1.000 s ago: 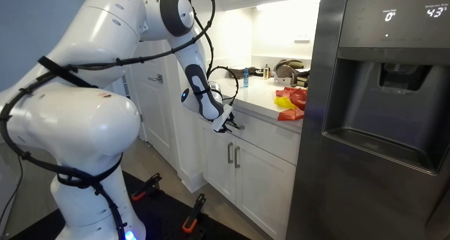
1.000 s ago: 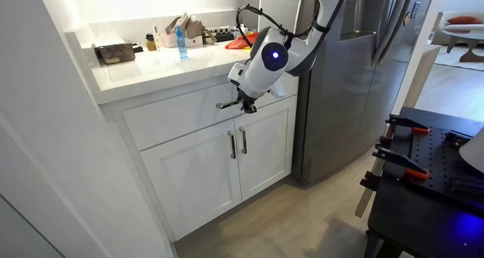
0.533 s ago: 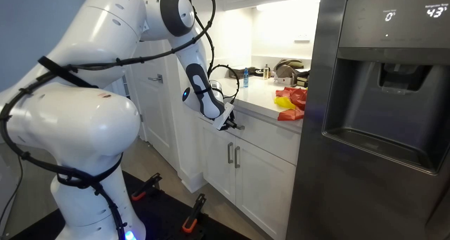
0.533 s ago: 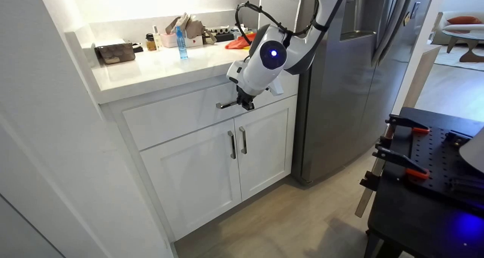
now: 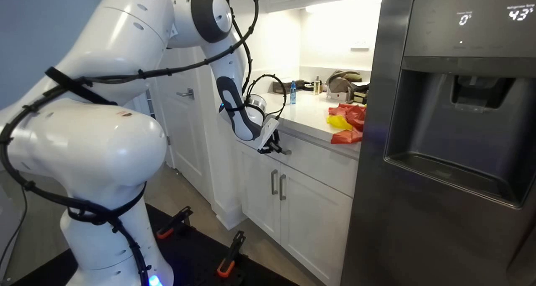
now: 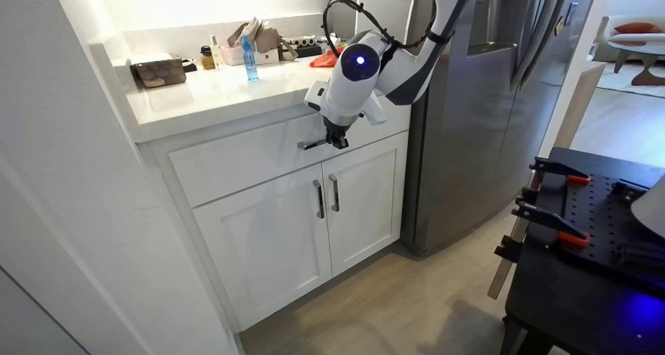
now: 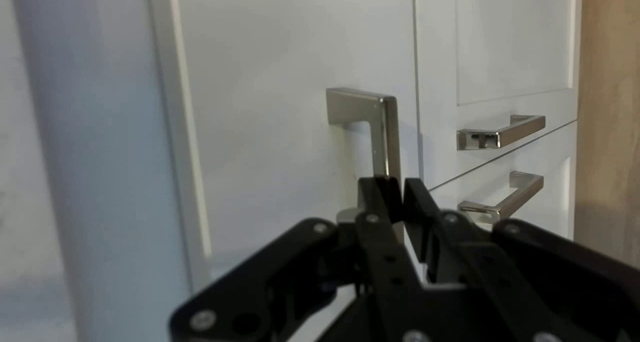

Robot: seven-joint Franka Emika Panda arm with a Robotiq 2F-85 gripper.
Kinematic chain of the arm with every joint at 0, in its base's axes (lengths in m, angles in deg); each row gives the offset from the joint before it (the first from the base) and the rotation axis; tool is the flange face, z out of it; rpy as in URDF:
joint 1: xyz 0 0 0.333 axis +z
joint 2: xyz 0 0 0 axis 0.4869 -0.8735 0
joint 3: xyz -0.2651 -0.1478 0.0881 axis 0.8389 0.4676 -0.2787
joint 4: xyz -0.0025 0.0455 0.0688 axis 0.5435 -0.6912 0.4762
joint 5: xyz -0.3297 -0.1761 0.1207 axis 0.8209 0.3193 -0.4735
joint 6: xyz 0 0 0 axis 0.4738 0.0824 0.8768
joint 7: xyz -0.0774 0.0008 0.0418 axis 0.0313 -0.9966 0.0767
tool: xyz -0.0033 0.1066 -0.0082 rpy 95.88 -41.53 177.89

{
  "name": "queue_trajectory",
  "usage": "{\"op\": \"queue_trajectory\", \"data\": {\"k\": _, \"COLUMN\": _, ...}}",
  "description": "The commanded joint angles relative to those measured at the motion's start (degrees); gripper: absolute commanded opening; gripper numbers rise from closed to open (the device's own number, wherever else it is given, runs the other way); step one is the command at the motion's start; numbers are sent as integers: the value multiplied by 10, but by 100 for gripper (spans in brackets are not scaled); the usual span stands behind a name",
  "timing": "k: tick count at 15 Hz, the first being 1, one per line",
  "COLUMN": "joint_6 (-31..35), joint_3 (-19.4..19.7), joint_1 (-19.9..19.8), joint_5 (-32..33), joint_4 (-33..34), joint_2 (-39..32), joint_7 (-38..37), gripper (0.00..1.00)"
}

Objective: Open the top drawer, put all 3 bands inside and then close the drawer

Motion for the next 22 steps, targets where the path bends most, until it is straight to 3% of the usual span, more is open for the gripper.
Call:
{"op": "queue_trajectory", "data": {"k": 1, "joint_6": 11, "joint_3": -22, "joint_1": -23, "joint_5": -106, "joint_4": -59, "joint_2": 37, "joint_7": 110, "gripper": 4}}
{"op": "queue_trajectory", "data": {"k": 2, "joint_6": 9, "joint_3": -29, "joint_1": -29, "joint_5": -134, "joint_4": -63, "joint_2": 39, "joint_7": 139, "gripper": 4}}
{"op": "queue_trajectory", "data": {"k": 3, "joint_6": -9, "joint_3": -65, "joint_1": -59, "joint_5": -151, "joint_4": -68, "joint_2": 44, "joint_7": 170, "gripper": 4}}
{"op": "queue_trajectory", "data": {"k": 8, "joint_6": -16, "joint_3": -128, "joint_1": -114, "joint_5": -321, "joint_4": -140, "joint_2": 70, "joint_7": 333, "gripper": 4}}
{"op": "queue_trajectory", "data": {"k": 13, "joint_6": -12, "joint_3": -133, "joint_1": -115, "joint_5": -428, "joint_4": -164, "joint_2": 81, "joint_7": 398, "gripper": 4}}
{"op": "queue_trajectory", "data": {"k": 14, "joint_6": -12, "joint_3": -131, "joint_1": -113, "joint_5": -440, "joint_4": -161, "joint_2": 86, "joint_7": 405, "gripper": 15}}
{"op": "queue_trajectory", "data": {"k": 15, "joint_6": -10, "joint_3": -129, "joint_1": -111, "joint_5": -449, "joint_4": -157, "joint_2": 91, "joint_7": 414, "gripper": 41}}
{"op": "queue_trajectory", "data": {"k": 17, "joint_6": -7, "joint_3": -127, "joint_1": -109, "joint_5": -457, "joint_4": -148, "joint_2": 104, "joint_7": 438, "gripper": 44}}
{"op": "queue_trajectory", "data": {"k": 22, "joint_6": 5, "joint_3": -134, "joint_1": -112, "joint_5": -484, "joint_4": -122, "joint_2": 120, "joint_7": 510, "gripper": 82}}
